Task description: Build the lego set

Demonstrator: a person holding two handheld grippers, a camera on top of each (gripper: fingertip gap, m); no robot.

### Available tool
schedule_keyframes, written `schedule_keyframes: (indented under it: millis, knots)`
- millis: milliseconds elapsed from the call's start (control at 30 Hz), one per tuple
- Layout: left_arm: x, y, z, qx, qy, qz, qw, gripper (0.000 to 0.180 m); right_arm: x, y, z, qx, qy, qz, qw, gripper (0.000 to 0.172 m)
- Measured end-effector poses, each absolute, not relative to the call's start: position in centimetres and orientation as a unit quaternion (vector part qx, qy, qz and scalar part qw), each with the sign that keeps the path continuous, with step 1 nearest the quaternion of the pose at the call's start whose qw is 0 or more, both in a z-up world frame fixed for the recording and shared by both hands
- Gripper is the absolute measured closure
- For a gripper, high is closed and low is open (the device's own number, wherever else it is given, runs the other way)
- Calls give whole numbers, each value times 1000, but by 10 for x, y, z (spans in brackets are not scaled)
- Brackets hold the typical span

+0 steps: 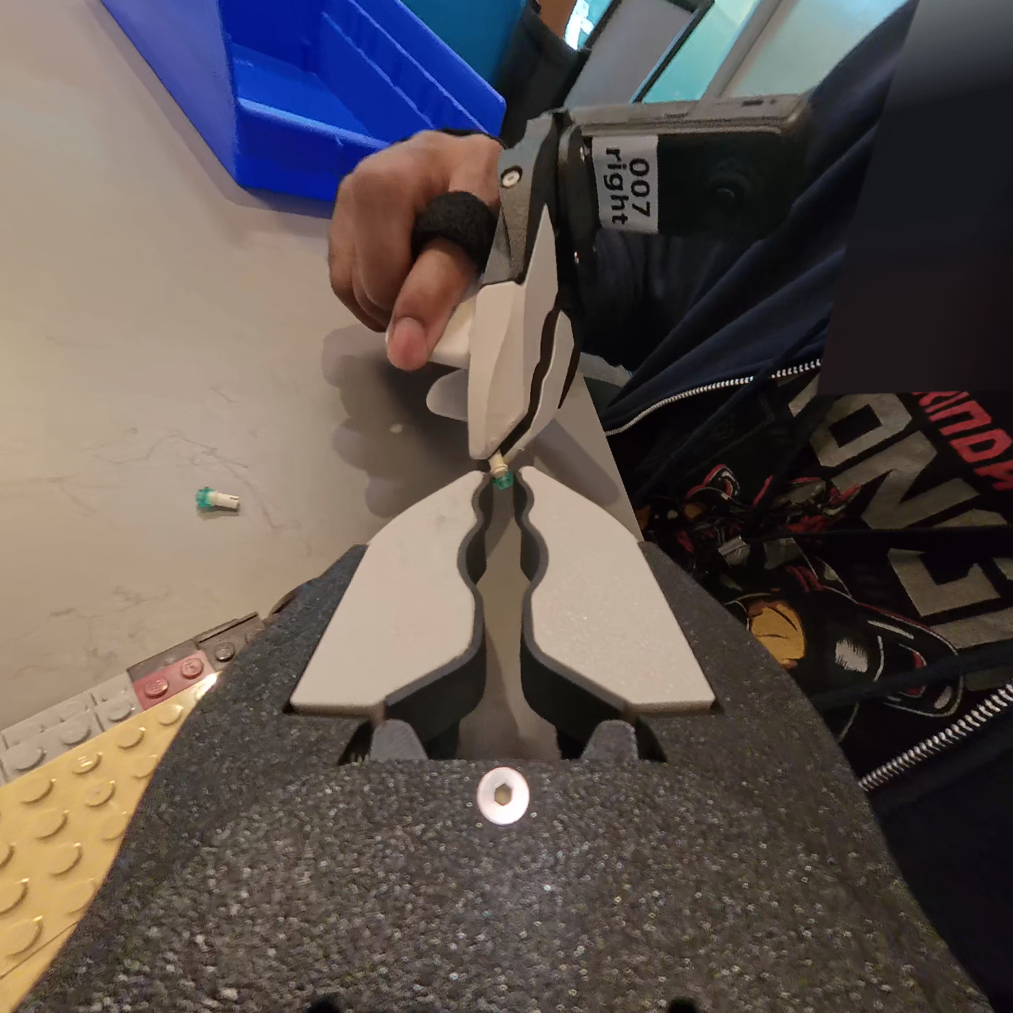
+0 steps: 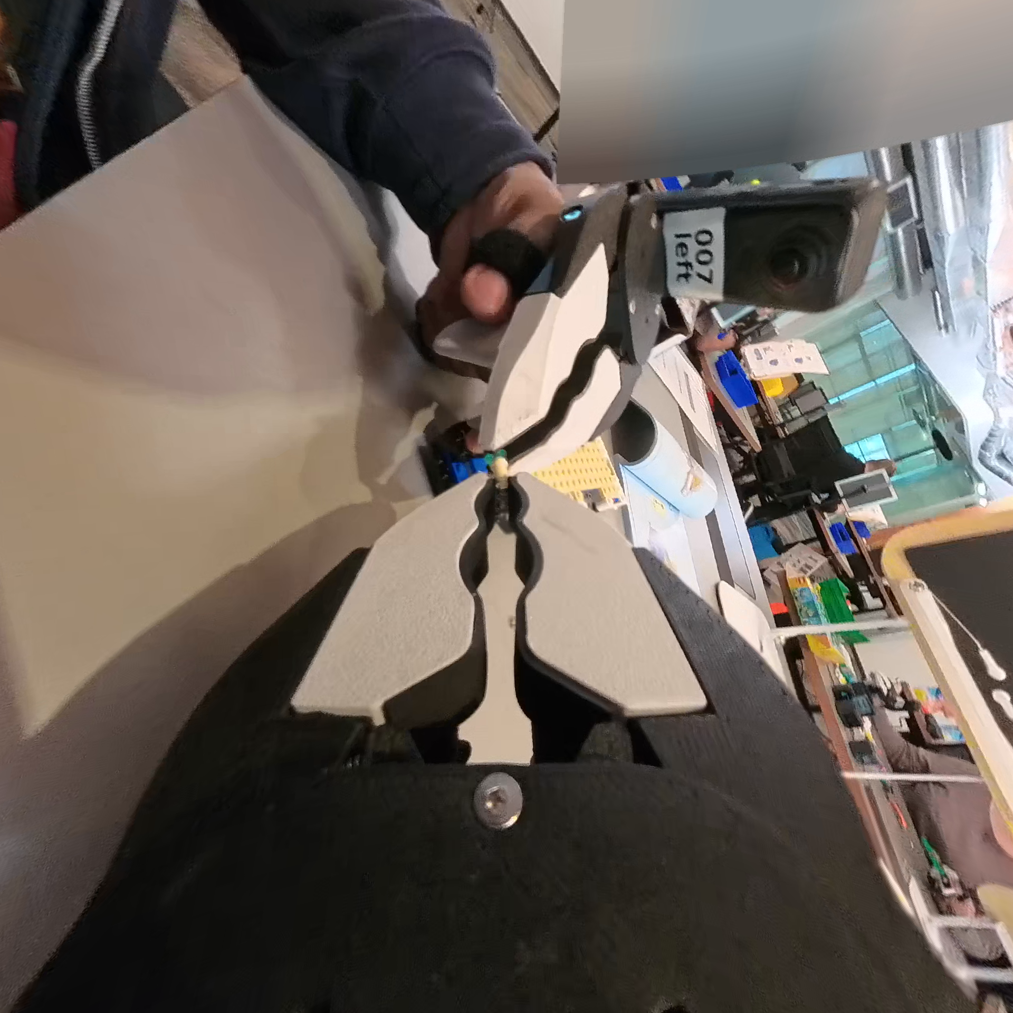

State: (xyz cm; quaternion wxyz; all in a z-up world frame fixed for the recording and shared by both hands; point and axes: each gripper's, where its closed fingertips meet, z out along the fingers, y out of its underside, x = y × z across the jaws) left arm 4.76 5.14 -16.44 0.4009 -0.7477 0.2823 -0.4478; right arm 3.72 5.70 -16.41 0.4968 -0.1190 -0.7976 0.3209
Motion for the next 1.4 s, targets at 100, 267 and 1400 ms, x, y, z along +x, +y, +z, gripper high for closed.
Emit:
schedule_keyframes:
  millis: [100, 267, 1400]
  knots:
    - [43, 55, -162, -748, 277, -435, 419, 171, 34, 63, -162, -145, -788, 323, 504, 168]
    - [29, 72, -152, -752, 255, -365, 487, 161, 28, 81, -157, -204, -765, 314, 524, 168]
    - [23, 88, -146, -739, 277, -181, 586, 174, 17, 92, -148, -272, -729, 331, 533, 168]
